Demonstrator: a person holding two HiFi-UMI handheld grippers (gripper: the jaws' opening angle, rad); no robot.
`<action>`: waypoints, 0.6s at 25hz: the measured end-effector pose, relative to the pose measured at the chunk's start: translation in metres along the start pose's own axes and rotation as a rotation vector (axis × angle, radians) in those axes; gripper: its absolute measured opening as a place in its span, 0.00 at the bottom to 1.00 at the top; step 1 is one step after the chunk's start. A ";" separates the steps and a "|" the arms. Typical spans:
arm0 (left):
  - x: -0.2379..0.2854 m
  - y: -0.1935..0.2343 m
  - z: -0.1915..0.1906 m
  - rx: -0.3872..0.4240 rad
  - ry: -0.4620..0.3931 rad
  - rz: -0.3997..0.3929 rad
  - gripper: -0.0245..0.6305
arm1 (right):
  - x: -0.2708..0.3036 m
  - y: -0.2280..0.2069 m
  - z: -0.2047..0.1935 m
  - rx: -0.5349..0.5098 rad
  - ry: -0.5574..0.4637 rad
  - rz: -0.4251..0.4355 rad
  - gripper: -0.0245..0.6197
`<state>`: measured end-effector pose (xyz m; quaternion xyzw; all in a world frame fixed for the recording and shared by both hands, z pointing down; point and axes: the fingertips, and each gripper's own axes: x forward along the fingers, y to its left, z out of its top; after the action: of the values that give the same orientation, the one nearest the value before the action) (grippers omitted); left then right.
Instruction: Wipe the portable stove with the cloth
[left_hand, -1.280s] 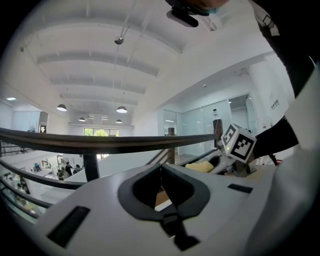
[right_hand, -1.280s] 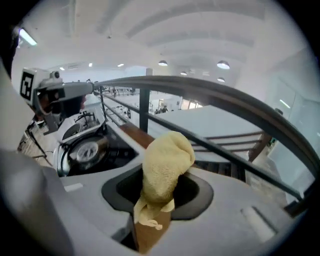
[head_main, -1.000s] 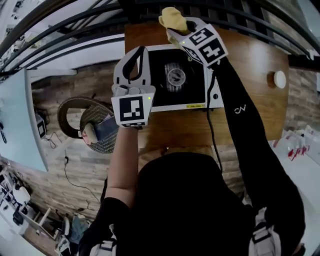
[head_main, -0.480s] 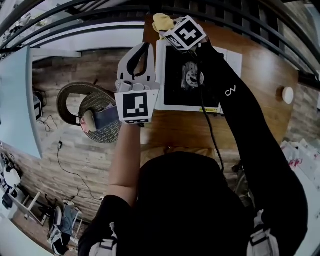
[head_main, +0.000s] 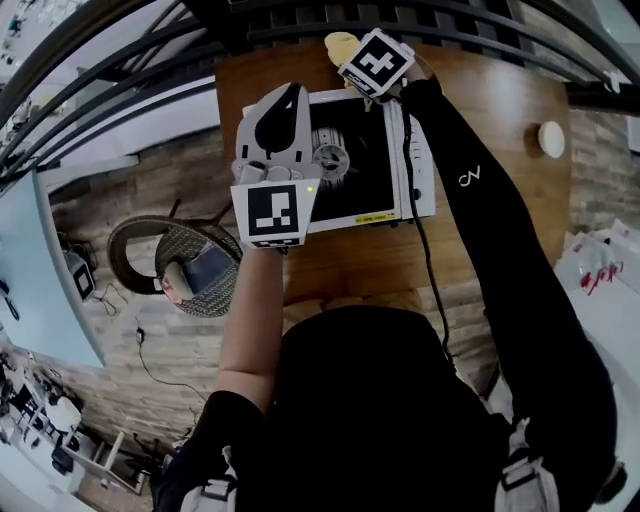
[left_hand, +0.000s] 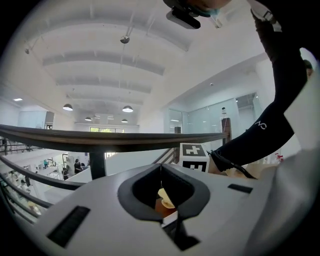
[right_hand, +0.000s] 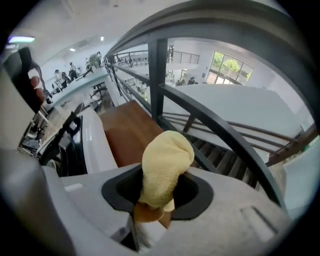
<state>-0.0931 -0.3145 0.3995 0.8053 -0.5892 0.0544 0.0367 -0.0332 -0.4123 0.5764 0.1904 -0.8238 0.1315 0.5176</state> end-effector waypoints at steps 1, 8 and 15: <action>0.004 -0.009 0.001 0.000 -0.002 -0.014 0.05 | -0.001 -0.005 -0.013 0.007 0.010 0.001 0.25; 0.025 -0.054 0.000 0.006 0.002 -0.083 0.05 | -0.040 -0.082 -0.101 0.196 0.056 -0.149 0.25; 0.034 -0.075 -0.002 -0.008 0.009 -0.099 0.05 | -0.052 -0.095 -0.143 0.199 0.091 -0.200 0.25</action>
<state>-0.0116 -0.3236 0.4065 0.8329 -0.5489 0.0539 0.0452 0.1442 -0.4289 0.5927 0.3158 -0.7593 0.1687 0.5433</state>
